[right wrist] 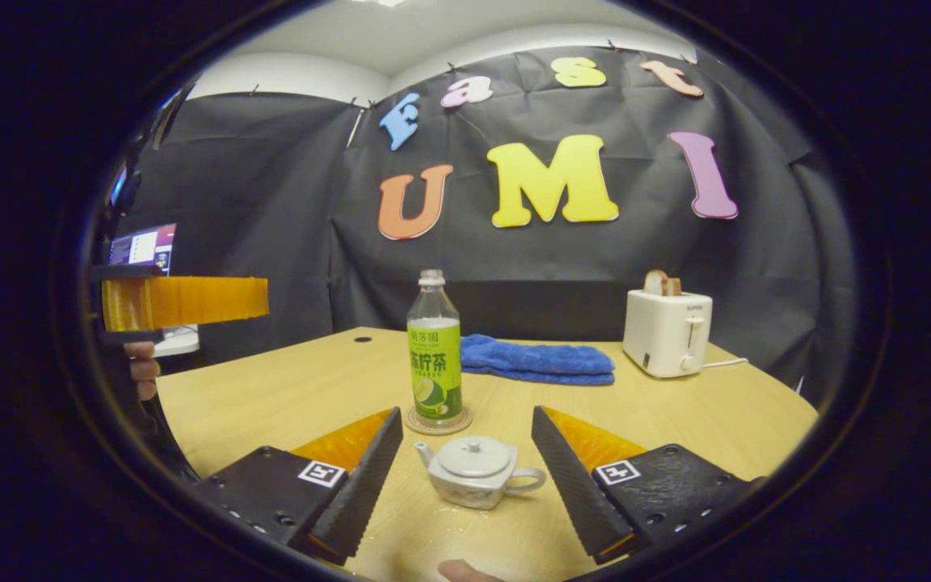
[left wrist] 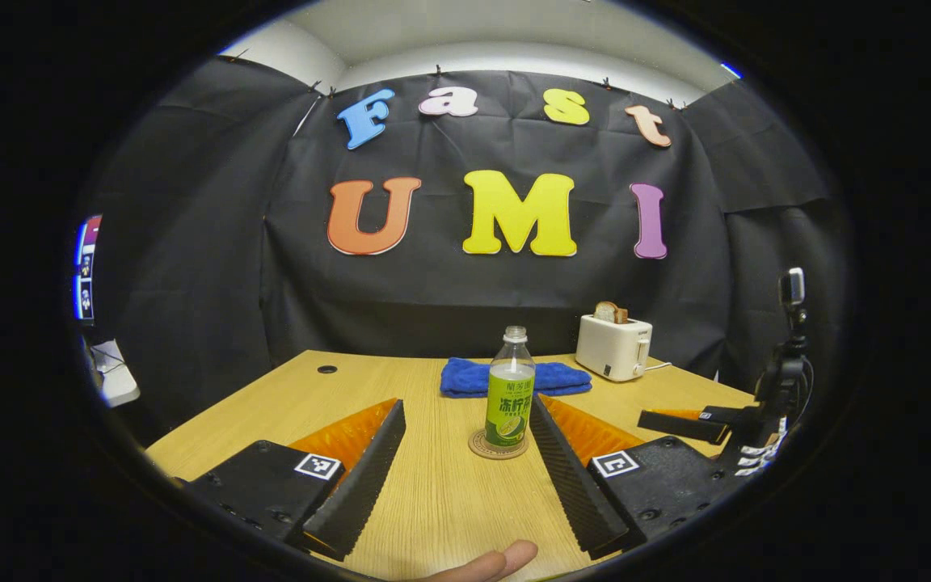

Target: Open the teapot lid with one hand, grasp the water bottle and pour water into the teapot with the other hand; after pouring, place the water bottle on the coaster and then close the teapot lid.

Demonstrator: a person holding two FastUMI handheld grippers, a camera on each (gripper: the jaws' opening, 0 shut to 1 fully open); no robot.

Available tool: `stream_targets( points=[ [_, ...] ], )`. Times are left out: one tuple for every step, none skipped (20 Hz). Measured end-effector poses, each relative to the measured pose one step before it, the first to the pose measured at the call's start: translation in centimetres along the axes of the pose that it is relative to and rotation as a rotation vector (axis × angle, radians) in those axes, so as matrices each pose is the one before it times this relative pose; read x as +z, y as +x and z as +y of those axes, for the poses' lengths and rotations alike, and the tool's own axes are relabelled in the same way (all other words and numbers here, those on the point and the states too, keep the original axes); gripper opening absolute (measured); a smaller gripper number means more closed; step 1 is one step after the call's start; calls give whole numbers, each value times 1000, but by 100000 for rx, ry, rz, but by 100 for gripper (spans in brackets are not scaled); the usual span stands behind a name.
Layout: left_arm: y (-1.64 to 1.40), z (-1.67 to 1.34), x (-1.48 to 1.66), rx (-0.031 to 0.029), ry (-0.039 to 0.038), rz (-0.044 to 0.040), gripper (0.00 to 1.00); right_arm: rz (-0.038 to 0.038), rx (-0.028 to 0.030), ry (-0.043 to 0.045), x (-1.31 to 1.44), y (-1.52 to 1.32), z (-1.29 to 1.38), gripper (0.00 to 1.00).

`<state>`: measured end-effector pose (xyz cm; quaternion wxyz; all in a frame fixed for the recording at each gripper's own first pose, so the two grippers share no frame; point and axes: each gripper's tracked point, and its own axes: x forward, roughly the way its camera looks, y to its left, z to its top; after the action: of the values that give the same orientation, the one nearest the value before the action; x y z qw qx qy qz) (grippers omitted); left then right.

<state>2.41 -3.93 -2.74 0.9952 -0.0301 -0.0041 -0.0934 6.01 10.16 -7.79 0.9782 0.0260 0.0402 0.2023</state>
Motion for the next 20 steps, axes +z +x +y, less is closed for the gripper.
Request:
stream_targets(
  points=[
    [-201, -72, 367, 95, 460, -631, 97, -1886, -1230, 250, 919, -1022, -441, 96],
    [-220, -89, 290, 235, -149, -181, 97, -1743, -2240, 228, 1119, -1012, -574, 96],
    [-330, -371, 262, -205, 264, -63, 97, -1750, -3031, 302, 1057, -968, -847, 96],
    [-407, -456, 515, -719, 1232, -1449, 97, -1798, -2551, 617, 1079, -923, -912, 96],
    [-378, -214, 625, -166, 1125, -1410, 97, -1051, -1892, 955, 856, -804, -732, 95],
    [-245, -116, 280, 59, 962, -476, 97, -750, -811, 1280, 900, -697, -601, 96],
    [-169, -154, 148, 156, 162, -150, 96, 238, -1369, 1121, 645, -684, -733, 96],
    [-153, -130, 48, 577, -753, 593, 96, 43, -1717, 1261, 696, -630, -1031, 96],
    [-230, -68, 87, 515, -1306, 336, 96, 219, -2224, 1248, 828, -455, -1003, 94],
    [-157, -108, 162, 279, -1567, 380, 96, 370, -2834, 980, 656, -368, -1140, 95],
    [-66, -266, -18, -383, -1225, 304, 96, -203, -1340, 1239, 805, -541, -650, 95],
    [5, -93, -17, -290, -357, 157, 96, -354, -925, 1123, 854, -461, -482, 95],
    [-124, 93, 81, 346, 513, -54, 96, -1384, -980, 18, 991, -505, -552, 96],
    [-18, 339, -2, 1230, 750, 188, 97, -1291, -1839, -1168, 797, -363, -591, 95],
    [-141, 351, 9, 1081, 538, 275, 97, -907, -1900, -1252, 516, -335, -629, 95],
    [-33, 152, 98, 284, 347, -72, 97, -896, -527, -1070, 492, -363, -57, 95],
    [-139, 18, 146, 111, -113, -237, 96, -387, -259, -1119, 232, -273, 113, 95],
    [-42, 202, 103, 203, -144, -410, 97, 161, -497, -914, 84, -147, 27, 92],
    [-138, 201, 141, 458, 14, -270, 97, 379, 300, -705, -57, -72, 241, 92],
    [-34, 213, 182, 219, 173, -246, 96, 871, 627, -569, -176, -85, 373, 95]
  ],
)
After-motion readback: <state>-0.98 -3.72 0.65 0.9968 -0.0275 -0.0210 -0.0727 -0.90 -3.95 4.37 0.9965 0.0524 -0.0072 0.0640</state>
